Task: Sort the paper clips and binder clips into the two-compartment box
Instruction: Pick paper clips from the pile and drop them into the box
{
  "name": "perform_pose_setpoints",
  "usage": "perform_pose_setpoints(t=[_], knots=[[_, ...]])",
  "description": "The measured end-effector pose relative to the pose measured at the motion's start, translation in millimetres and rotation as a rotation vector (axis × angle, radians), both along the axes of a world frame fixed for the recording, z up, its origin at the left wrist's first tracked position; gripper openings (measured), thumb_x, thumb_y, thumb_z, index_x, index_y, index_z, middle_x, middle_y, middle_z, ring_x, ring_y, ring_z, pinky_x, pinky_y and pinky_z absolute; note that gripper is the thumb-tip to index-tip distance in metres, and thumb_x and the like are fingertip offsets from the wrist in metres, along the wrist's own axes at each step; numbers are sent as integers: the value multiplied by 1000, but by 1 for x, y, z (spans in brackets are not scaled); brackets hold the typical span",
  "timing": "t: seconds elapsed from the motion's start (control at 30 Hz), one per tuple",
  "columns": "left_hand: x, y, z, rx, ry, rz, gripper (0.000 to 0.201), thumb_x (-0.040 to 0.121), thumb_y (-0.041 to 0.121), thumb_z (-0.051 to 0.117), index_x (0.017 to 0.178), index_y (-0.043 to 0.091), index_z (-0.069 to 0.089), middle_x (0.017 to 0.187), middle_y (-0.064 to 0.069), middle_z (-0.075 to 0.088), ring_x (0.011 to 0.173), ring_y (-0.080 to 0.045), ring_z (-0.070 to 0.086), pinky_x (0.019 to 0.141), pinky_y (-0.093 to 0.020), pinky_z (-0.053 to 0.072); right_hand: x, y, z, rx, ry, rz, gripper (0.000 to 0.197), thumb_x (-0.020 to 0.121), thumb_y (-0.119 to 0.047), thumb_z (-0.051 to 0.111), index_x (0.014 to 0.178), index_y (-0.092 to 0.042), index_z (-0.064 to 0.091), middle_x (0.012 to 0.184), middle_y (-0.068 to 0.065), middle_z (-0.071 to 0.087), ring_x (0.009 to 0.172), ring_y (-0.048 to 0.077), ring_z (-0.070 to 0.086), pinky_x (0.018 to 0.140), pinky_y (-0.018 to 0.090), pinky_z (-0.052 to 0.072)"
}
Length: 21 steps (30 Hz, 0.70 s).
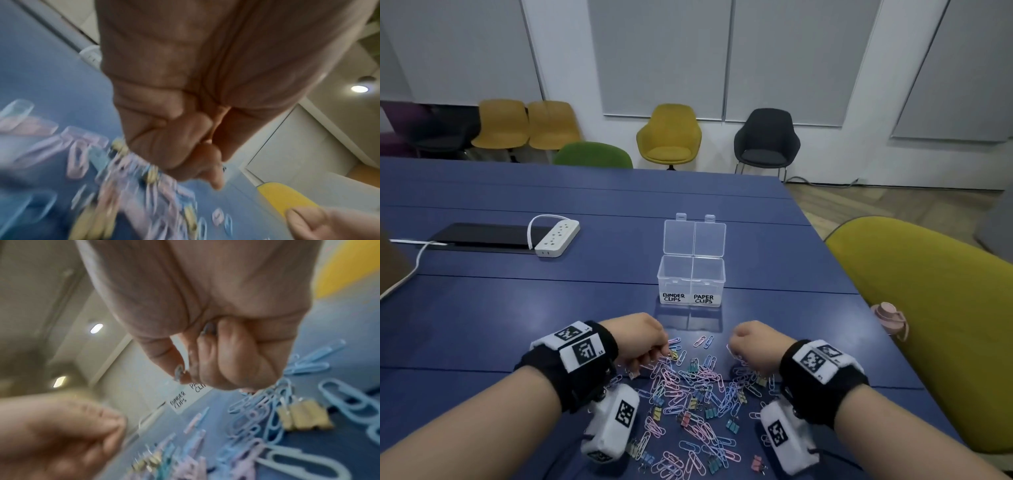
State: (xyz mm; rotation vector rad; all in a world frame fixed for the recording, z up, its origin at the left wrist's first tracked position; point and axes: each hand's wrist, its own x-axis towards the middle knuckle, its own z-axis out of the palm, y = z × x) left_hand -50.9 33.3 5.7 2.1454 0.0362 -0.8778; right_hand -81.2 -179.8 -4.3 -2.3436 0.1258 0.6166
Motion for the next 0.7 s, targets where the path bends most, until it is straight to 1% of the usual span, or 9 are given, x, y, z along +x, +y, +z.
perform_pose_setpoints(t=[0.07, 0.13, 0.2, 0.27, 0.33, 0.43, 0.53, 0.63, 0.7], knots=[[10, 1, 12, 46, -36, -42, 26, 94, 9, 41, 73, 10, 57, 59, -1, 50, 45, -11, 41, 40, -18, 30, -1, -10, -3, 510, 120, -241, 27, 87, -8, 39, 62, -16, 37, 57, 1, 34, 45, 12, 25, 36, 18, 19], [23, -4, 28, -11, -70, -26, 25, 93, 6, 41, 73, 9, 55, 60, -3, 50, 45, -12, 42, 40, -17, 30, 1, -17, -4, 985, 200, -384, 20, 81, -8, 39, 62, -14, 40, 59, 3, 38, 45, 13, 28, 39, 17, 18], [40, -12, 43, -142, -80, 24, 26, 95, 6, 40, 73, 8, 53, 61, -4, 48, 44, -11, 42, 40, -18, 30, 6, -22, -1, 1279, 189, -445, 15, 76, -11, 40, 61, -11, 43, 65, 7, 45, 45, 15, 34, 39, 17, 21], [59, -26, 55, -310, -81, 108, 29, 98, 12, 37, 73, 7, 51, 63, -5, 46, 43, -11, 44, 40, -19, 33, 15, -22, 6, 1432, 153, -485, 16, 77, -15, 40, 63, -10, 44, 68, 8, 49, 46, 14, 35, 37, 17, 22], [74, -42, 63, -495, -82, 231, 34, 101, 19, 35, 74, 6, 51, 66, -7, 46, 48, -12, 47, 45, -20, 40, 26, -18, 13, 1441, 127, -511, 20, 83, -19, 40, 65, -11, 44, 66, 7, 48, 43, 12, 34, 34, 16, 21], [89, -65, 65, -686, -86, 368, 41, 103, 28, 33, 76, 5, 52, 72, -9, 49, 63, -17, 48, 64, -26, 43, 50, -5, 25, 1229, 54, -556, 31, 94, -20, 41, 63, -15, 39, 49, -1, 40, 34, 7, 26, 32, 12, 15], [101, -75, 54, -754, -94, 410, 44, 101, 37, 34, 84, 4, 57, 87, -11, 57, 78, -19, 54, 74, -26, 42, 80, 8, 41, 988, -185, -552, 43, 100, -30, 40, 59, -20, 31, 40, -8, 23, 31, 6, 16, 37, 11, 12], [105, -72, 45, -753, -125, 374, 48, 101, 42, 32, 110, 3, 58, 109, -10, 57, 97, -17, 52, 95, -30, 34, 110, 18, 53, 886, -392, -536, 43, 100, -33, 38, 59, -20, 27, 44, -6, 21, 35, 10, 16, 39, 16, 16], [104, -62, 43, -707, -210, 354, 45, 101, 42, 33, 111, 7, 60, 110, -6, 60, 102, -16, 53, 99, -32, 33, 126, 25, 55, 852, -492, -505, 42, 99, -31, 38, 61, -20, 27, 46, -4, 23, 38, 13, 20, 40, 20, 22]])
